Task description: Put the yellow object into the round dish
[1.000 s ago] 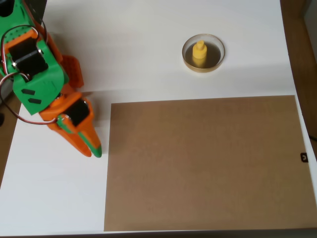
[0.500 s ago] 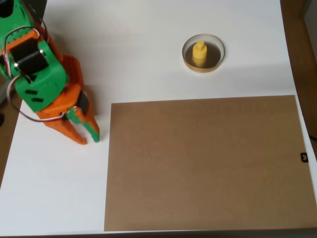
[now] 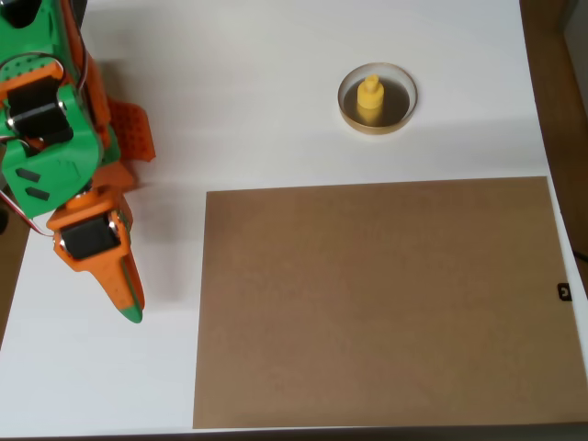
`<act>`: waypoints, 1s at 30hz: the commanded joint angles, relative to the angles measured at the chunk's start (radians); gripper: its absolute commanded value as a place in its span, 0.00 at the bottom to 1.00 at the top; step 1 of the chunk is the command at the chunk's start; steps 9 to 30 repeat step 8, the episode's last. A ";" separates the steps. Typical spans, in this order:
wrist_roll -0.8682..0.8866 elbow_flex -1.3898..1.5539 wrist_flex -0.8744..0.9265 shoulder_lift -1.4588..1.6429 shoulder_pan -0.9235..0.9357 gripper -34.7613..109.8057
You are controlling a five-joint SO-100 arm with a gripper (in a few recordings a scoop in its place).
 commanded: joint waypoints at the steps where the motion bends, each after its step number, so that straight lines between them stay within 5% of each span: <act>1: 0.012 -0.072 -0.009 0.021 0.021 0.28; 30: 0.011 -0.072 -0.012 0.021 0.021 0.28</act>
